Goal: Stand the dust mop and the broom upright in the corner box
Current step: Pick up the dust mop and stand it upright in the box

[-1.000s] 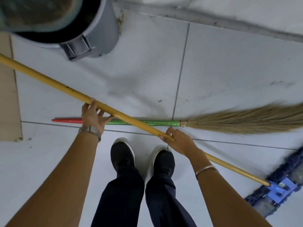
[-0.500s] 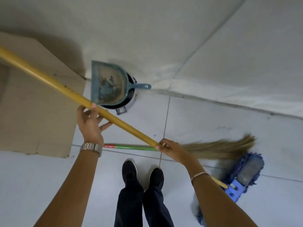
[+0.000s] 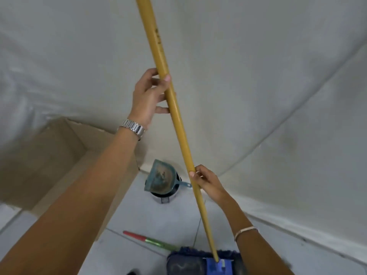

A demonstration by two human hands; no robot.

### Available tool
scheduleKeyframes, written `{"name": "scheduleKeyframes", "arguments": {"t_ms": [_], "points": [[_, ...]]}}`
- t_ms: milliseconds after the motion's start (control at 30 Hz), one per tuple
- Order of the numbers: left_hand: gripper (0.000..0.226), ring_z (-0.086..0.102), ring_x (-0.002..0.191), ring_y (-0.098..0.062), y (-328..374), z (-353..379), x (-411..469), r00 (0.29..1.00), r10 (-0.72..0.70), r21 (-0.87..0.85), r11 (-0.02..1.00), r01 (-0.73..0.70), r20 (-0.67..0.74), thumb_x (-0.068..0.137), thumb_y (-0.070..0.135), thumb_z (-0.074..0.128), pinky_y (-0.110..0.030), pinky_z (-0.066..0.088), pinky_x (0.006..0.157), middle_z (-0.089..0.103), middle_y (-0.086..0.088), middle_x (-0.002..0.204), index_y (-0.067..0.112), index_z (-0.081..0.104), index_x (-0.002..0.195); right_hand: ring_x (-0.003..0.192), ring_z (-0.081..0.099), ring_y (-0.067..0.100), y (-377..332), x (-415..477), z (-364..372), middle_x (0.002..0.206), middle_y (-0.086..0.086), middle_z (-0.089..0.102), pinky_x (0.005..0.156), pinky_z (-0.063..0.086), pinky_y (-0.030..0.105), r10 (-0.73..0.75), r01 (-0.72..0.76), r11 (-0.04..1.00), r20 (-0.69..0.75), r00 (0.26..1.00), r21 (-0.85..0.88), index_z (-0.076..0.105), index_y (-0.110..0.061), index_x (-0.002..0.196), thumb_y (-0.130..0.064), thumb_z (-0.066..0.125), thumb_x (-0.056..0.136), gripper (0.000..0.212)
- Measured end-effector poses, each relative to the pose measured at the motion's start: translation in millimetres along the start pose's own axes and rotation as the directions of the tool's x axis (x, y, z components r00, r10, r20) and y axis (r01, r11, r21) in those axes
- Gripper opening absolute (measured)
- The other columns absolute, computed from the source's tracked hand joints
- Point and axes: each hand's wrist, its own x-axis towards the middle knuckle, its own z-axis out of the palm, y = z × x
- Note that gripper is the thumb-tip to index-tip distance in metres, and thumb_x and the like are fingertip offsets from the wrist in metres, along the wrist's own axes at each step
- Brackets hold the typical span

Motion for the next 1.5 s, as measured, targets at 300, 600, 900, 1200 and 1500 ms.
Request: {"name": "scheduleKeyframes", "arguments": {"t_ms": [300, 600, 900, 1200, 1500], "points": [[0.021, 0.070, 0.077, -0.022, 111, -81, -18, 0.968, 0.135, 0.064, 0.986, -0.152, 0.212, 0.090, 0.020, 0.058, -0.039, 0.060, 0.057, 0.053, 0.005, 0.085, 0.017, 0.054, 0.110, 0.068, 0.056, 0.013, -94, -1, 104, 0.071, -0.004, 0.054, 0.064, 0.053, 0.027, -0.196, 0.197, 0.977, -0.017, 0.980, 0.078, 0.053, -0.020, 0.078, -0.025, 0.059, 0.089, 0.013], [0.026, 0.068, 0.091, -0.027, 166, -223, 6, 0.917, 0.118, 0.180, 0.963, -0.200, 0.382, 0.091, 0.016, 0.055, -0.041, 0.060, 0.064, 0.050, -0.002, 0.103, 0.012, 0.052, 0.117, 0.066, 0.054, 0.010, -180, 58, 247, 0.068, -0.003, 0.050, 0.069, 0.052, 0.035, -0.255, 0.252, 0.962, 0.019, 0.967, 0.104, 0.047, -0.017, 0.075, -0.016, 0.056, 0.091, 0.018], [0.064, 0.064, 0.104, -0.031, 144, -315, 83, 0.899, 0.064, 0.327, 0.919, -0.223, 0.433, 0.089, 0.005, 0.056, -0.052, 0.057, 0.077, 0.046, -0.022, 0.126, 0.025, 0.025, 0.141, 0.090, 0.064, 0.024, -208, 169, 330, 0.087, 0.003, 0.062, 0.086, 0.055, 0.043, -0.204, 0.201, 0.978, 0.053, 0.978, 0.051, 0.052, -0.018, 0.084, -0.018, 0.056, 0.091, 0.007], [0.064, 0.063, 0.105, -0.036, 71, -392, 242, 0.924, 0.028, 0.306, 0.939, -0.155, 0.381, 0.082, -0.003, 0.062, -0.056, 0.057, 0.076, 0.046, -0.004, 0.116, 0.029, 0.036, 0.131, 0.078, 0.062, 0.010, -208, 348, 379, 0.078, -0.007, 0.061, 0.065, 0.048, 0.018, -0.138, 0.138, 0.989, 0.009, 0.990, 0.045, 0.050, -0.031, 0.075, -0.019, 0.056, 0.091, 0.021], [0.081, 0.067, 0.095, -0.024, -31, -445, 363, 0.956, 0.057, 0.284, 0.948, -0.143, 0.289, 0.080, -0.009, 0.062, -0.033, 0.060, 0.074, 0.049, 0.013, 0.104, 0.052, 0.030, 0.123, 0.089, 0.056, 0.022, -187, 509, 415, 0.096, 0.010, 0.057, 0.075, 0.045, 0.027, -0.061, 0.059, 0.988, -0.010, 0.998, -0.144, 0.045, -0.012, 0.093, -0.011, 0.047, 0.094, 0.003]]}}
